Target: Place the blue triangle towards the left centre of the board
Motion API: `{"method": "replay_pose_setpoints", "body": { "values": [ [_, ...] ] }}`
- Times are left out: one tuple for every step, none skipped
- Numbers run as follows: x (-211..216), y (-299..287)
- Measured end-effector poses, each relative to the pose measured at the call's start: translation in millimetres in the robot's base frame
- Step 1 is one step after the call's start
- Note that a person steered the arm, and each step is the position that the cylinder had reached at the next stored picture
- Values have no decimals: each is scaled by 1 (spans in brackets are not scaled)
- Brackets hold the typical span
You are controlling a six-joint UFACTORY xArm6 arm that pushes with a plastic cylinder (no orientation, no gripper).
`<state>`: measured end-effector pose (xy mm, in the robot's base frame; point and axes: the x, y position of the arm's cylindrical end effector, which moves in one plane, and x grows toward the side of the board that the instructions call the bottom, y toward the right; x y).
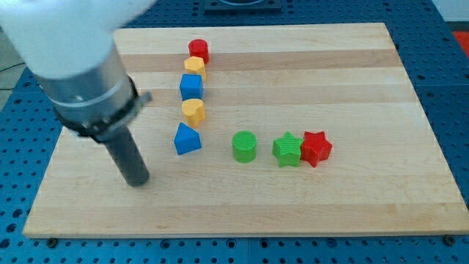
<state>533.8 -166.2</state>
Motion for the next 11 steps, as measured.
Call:
{"method": "replay_pose_setpoints", "body": {
  "values": [
    [-14,40],
    [-14,75],
    [-14,79],
    [-14,114],
    [-24,120],
    [-31,99],
    [-51,88],
    [-75,69],
    [-75,-13],
    [-57,-6],
    [-49,-38]
  ]
}}
